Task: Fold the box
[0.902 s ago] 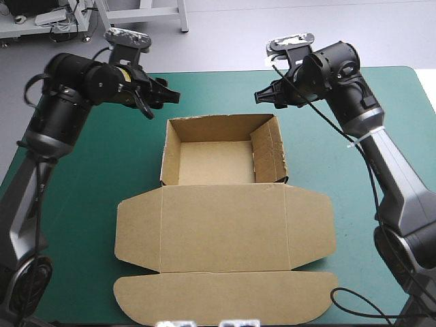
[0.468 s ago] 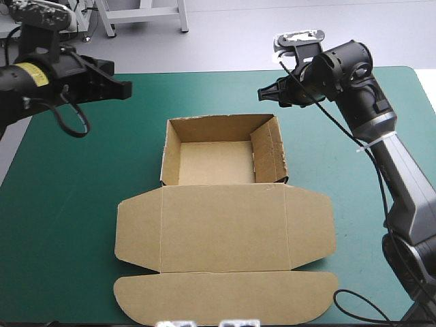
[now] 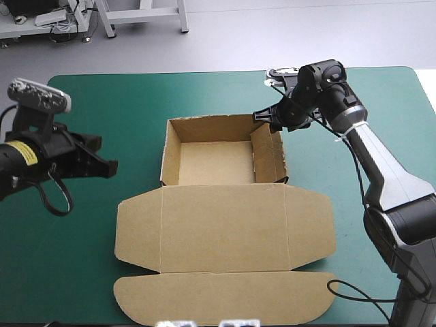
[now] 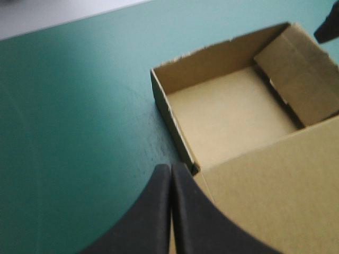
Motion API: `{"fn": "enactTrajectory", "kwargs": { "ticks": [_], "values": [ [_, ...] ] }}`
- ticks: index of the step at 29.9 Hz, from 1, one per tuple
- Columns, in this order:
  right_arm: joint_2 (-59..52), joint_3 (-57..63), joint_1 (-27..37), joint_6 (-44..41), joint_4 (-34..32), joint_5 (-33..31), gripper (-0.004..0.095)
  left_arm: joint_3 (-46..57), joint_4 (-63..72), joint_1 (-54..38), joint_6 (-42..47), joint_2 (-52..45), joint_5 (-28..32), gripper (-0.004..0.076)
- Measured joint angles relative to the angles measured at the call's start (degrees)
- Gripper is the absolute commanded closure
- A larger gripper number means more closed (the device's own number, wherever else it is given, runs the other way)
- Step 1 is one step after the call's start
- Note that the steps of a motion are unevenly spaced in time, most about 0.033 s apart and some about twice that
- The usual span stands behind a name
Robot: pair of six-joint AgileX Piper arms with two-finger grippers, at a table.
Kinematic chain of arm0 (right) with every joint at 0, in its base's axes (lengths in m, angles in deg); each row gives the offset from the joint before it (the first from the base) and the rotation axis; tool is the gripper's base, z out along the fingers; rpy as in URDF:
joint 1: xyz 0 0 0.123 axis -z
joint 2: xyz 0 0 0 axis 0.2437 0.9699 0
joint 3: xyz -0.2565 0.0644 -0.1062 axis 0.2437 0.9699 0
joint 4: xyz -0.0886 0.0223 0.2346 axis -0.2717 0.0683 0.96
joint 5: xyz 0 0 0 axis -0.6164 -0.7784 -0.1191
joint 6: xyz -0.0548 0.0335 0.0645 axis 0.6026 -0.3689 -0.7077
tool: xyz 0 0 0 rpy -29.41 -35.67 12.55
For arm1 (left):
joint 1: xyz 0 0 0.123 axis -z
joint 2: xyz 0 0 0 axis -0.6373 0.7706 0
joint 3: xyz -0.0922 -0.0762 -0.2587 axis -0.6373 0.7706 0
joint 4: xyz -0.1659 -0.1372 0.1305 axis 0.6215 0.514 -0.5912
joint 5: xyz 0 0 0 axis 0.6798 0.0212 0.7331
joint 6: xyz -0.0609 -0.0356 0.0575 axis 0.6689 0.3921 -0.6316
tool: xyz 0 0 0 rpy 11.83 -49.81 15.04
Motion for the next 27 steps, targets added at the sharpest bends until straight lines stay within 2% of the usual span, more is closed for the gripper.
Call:
{"fn": "enactTrajectory", "kwargs": {
  "ticks": [6,8,10,14,15,23,27],
  "values": [
    [3.96,0.0,0.0,0.43,0.8,0.19,0.0496,14.74,0.0,0.0,0.0,-7.49,0.04,0.0733],
    [5.29,0.0,0.0,0.43,1.26,0.33,0.0538,18.48,0.0,0.0,0.0,-9.89,0.06,0.0733],
    [6.61,0.0,0.0,0.45,2.0,0.33,0.062,21.65,0.0,0.0,0.0,-11.87,0.06,0.0733],
    [8.63,0.0,0.05,1.14,3.39,0.59,0.0888,26.67,0.0,0.0,0.85,-15.61,0.06,0.0733],
    [8.93,0.0,0.05,1.31,3.47,0.71,0.0925,27.56,0.0,0.0,1.26,-16.44,0.11,0.0733],
    [8.89,0.0,0.05,1.52,3.68,1.01,0.0925,30.35,0.0,0.0,2.64,-20.52,0.11,0.0733],
    [7.05,0.1,0.05,1.63,1.4,0.78,0.0926,30.42,0.0,0.0,2.71,-21.25,0.11,0.0733]
  ]
}}
